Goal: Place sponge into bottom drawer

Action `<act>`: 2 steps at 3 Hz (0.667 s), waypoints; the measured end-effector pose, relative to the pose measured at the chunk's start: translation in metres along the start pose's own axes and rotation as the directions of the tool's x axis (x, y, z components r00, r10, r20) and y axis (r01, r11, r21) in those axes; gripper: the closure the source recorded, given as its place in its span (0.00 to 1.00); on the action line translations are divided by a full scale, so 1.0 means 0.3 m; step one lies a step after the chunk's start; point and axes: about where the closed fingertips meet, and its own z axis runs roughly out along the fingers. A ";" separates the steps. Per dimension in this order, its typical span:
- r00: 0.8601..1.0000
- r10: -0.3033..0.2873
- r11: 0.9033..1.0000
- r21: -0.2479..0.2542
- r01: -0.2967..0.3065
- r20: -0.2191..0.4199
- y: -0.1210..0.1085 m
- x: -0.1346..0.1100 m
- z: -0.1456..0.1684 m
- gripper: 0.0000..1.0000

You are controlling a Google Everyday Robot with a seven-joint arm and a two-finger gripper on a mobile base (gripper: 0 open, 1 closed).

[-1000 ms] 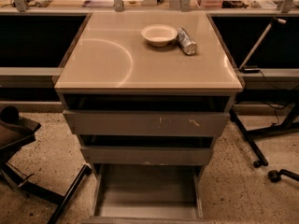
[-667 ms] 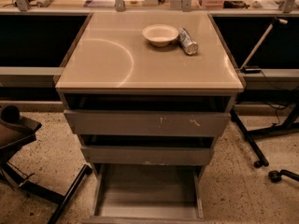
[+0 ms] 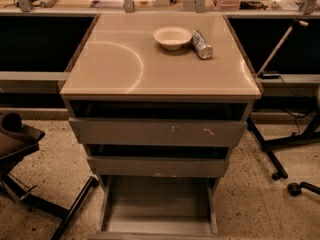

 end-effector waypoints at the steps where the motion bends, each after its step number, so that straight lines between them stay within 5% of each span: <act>1: 1.000 -0.017 0.998 -0.062 0.018 0.007 0.119 0.050 0.065 1.00; 2: 1.000 -0.020 0.998 -0.064 0.020 0.006 0.120 0.050 0.067 1.00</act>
Offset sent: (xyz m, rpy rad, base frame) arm -0.0076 0.0307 -0.0274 0.0074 0.0084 0.0601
